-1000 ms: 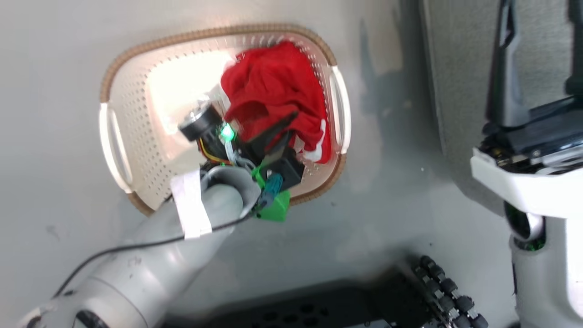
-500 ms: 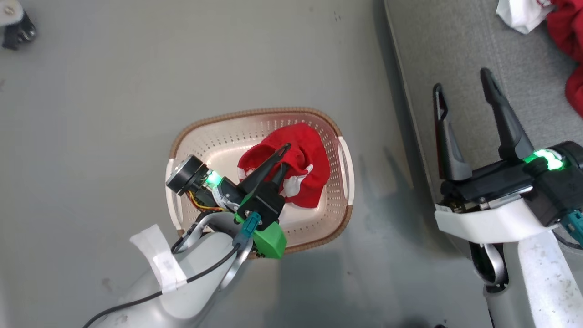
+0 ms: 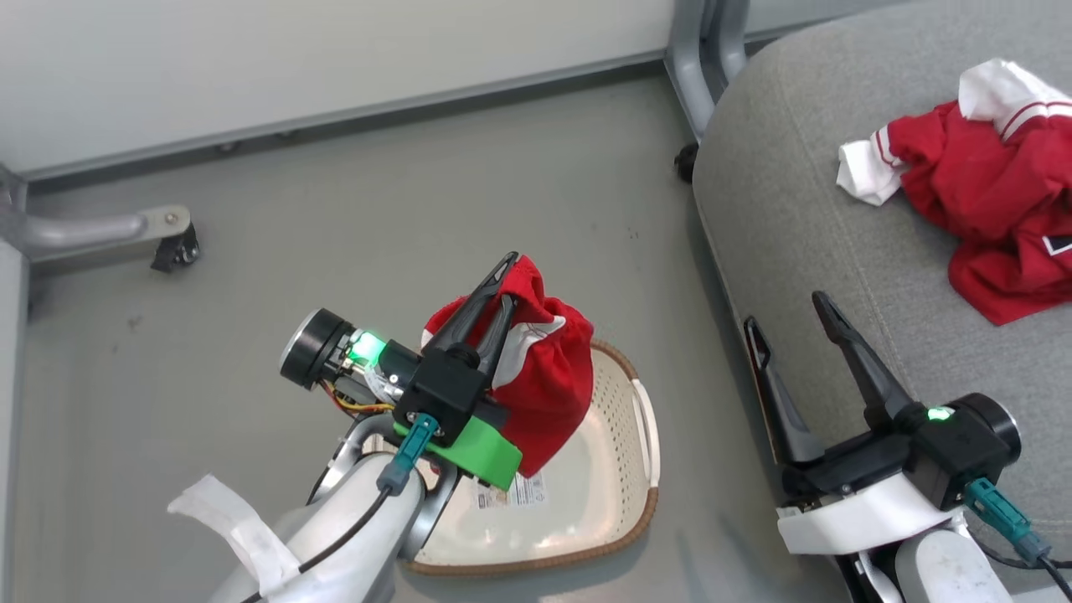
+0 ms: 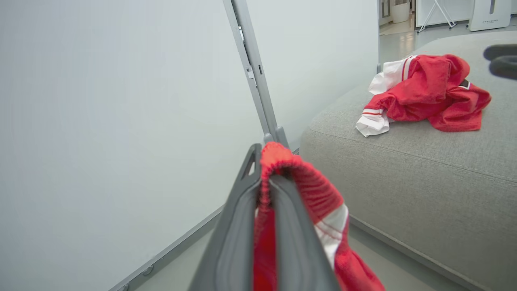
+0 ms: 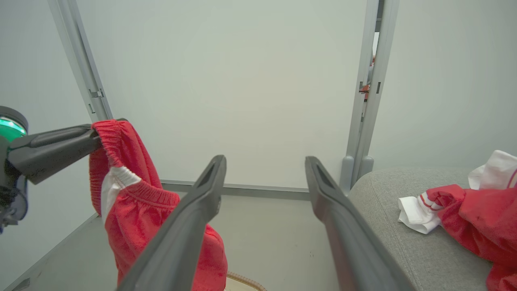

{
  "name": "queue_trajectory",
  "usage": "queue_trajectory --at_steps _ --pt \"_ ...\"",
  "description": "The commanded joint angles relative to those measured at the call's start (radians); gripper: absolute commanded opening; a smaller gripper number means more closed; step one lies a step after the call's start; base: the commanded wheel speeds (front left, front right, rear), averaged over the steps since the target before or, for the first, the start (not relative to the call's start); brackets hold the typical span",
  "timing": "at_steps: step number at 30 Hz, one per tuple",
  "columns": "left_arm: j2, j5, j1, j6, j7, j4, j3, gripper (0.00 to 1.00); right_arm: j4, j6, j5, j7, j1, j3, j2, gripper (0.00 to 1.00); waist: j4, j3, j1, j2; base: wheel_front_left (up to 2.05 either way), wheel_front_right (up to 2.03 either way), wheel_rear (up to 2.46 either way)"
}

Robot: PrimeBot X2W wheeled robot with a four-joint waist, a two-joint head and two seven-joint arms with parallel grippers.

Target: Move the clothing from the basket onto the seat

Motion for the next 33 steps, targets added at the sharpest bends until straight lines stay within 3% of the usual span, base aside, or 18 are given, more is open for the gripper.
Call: queue_trajectory --at_steps 1,9,20,29,33 --pt "0.005 0.009 0.024 0.0 -0.001 -0.018 0.008 0.0 0.006 -0.001 0.008 -0.002 0.025 0.007 -0.008 1.0 0.005 -0.126 0.0001 0.0 0.0 0.0 0.0" --pt "-0.018 0.018 0.037 -0.028 -0.001 -0.09 0.031 0.0 0.038 -0.001 0.053 -0.002 0.048 0.102 -0.023 1.0 -0.002 -0.152 0.0001 0.0 0.0 0.0 0.0" --pt "-0.087 0.04 -0.026 -0.078 -0.001 -0.172 -0.001 0.0 0.16 -0.001 0.147 -0.002 -0.069 0.305 -0.021 1.0 0.03 -0.109 0.0001 0.0 0.0 0.0 0.0" --pt "-0.114 0.041 -0.06 -0.102 -0.001 -0.202 -0.032 0.0 0.349 -0.001 0.092 -0.002 -0.107 0.3 -0.016 1.0 0.059 -0.085 0.0001 0.0 0.0 0.0 0.0" --pt "-0.113 0.039 -0.066 -0.104 -0.001 -0.203 -0.033 0.0 0.376 -0.001 0.085 -0.002 -0.117 0.285 -0.006 0.99 0.063 -0.074 0.0001 0.0 0.0 0.0 0.0"
